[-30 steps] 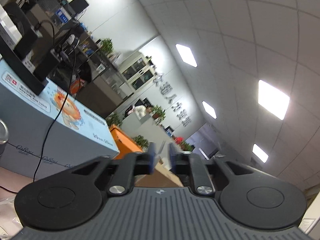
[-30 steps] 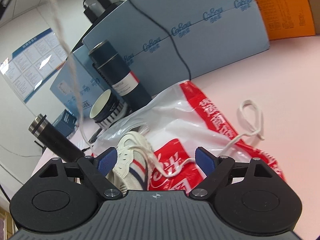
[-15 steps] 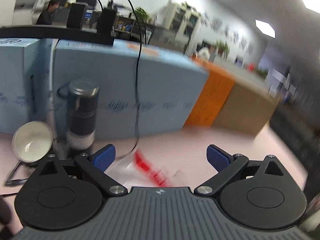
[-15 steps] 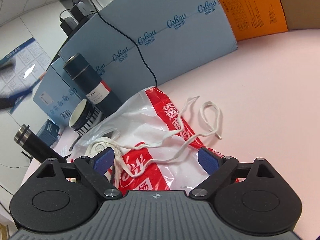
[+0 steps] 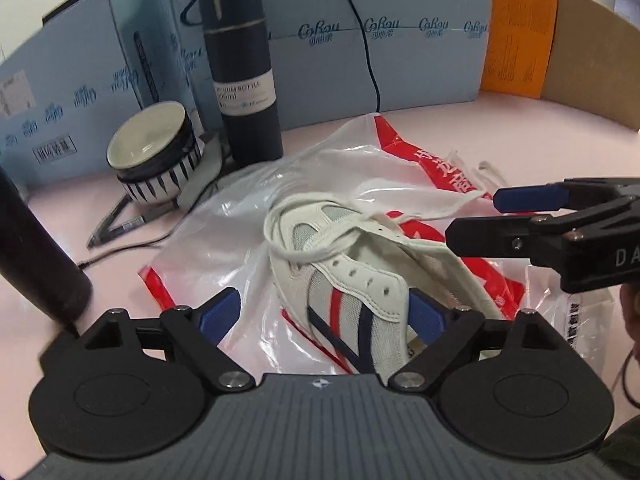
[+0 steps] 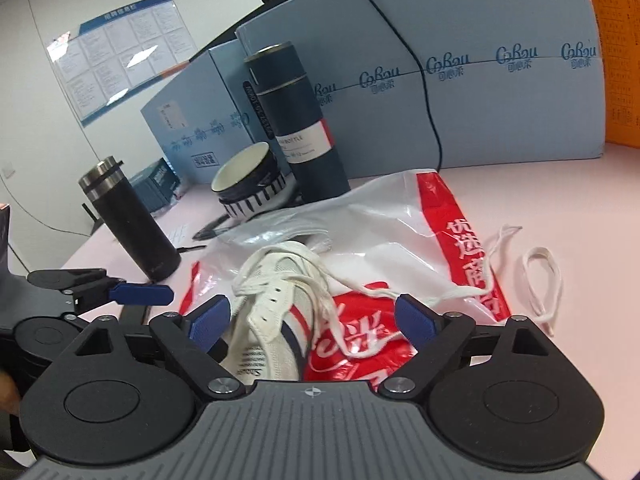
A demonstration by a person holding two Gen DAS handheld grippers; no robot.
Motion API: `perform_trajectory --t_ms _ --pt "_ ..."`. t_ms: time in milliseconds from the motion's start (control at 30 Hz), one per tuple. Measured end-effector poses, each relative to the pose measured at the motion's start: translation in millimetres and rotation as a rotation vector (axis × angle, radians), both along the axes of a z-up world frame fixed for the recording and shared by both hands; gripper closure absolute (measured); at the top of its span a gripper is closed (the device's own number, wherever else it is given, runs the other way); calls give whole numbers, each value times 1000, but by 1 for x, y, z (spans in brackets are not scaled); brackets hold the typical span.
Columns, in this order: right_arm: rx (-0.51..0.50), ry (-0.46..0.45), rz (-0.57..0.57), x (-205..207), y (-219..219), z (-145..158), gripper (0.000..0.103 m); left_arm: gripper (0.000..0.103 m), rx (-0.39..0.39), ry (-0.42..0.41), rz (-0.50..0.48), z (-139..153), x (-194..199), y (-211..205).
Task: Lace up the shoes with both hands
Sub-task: 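Grasp the sneaker's eyelet flap with the left tool and hold it on the bag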
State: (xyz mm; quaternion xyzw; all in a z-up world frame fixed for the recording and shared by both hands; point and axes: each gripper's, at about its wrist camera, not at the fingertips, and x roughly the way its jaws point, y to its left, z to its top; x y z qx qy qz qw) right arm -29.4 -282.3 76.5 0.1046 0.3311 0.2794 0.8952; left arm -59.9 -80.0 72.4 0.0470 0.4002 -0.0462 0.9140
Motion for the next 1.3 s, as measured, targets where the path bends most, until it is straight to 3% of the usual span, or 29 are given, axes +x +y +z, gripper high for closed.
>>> perform_trajectory --t_ms 100,167,267,367,467,633,900,1133,1200,1267,1300 --pt "-47 -5 18 -2 0 0 14 25 -25 1 37 -5 0 5" --pt "-89 -36 62 -9 5 0 14 50 -37 -7 28 -4 -1 3" --pt "-193 -110 151 -21 20 2 14 76 -39 -14 23 -4 0 0" --pt "-288 -160 224 -29 34 1 18 82 -25 -14 32 -3 0 -1" --pt "-284 -138 250 -26 41 -4 24 81 -32 6 58 -6 4 5" --pt "-299 -168 234 -21 49 -5 24 70 -40 39 88 -10 12 12" --pt "-342 -101 196 -16 47 -13 18 58 -65 91 128 -25 22 18" --pt "-280 -33 148 -13 32 -19 13 39 -99 117 146 -39 27 24" --pt "-246 -29 145 -13 28 -18 13 32 -115 124 158 -44 29 27" --pt "-218 -35 145 -13 24 -16 13 18 -126 122 173 -48 29 31" --pt "-213 -36 147 -12 22 -15 12 18 -132 121 181 -50 29 34"
